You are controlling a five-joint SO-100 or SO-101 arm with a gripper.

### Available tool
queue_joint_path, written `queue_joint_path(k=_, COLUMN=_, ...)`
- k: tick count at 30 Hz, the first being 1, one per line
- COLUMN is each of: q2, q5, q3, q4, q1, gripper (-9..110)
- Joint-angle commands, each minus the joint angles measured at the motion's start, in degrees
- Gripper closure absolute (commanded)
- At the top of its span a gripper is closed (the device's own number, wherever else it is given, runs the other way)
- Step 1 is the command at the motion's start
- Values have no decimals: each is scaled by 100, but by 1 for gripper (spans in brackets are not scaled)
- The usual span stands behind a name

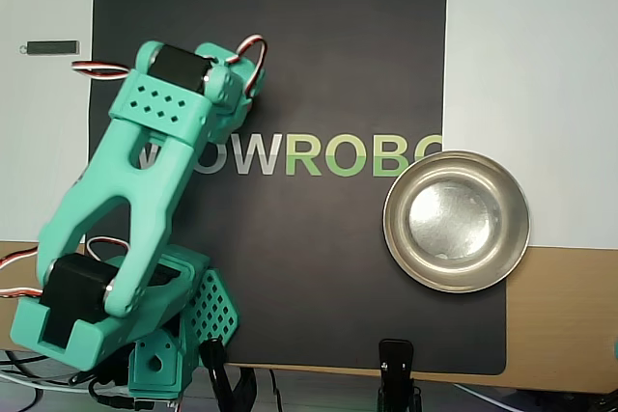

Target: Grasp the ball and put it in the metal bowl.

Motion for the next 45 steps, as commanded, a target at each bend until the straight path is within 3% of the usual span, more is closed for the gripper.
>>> queue_joint_path(k=1, q2=53, q5=-9, q3=26, q4=-35, q1=-35, gripper=61)
queue_joint_path(k=45, q2=-422, q5=9, q3=-141, q4=-360, q1=-220, gripper=60)
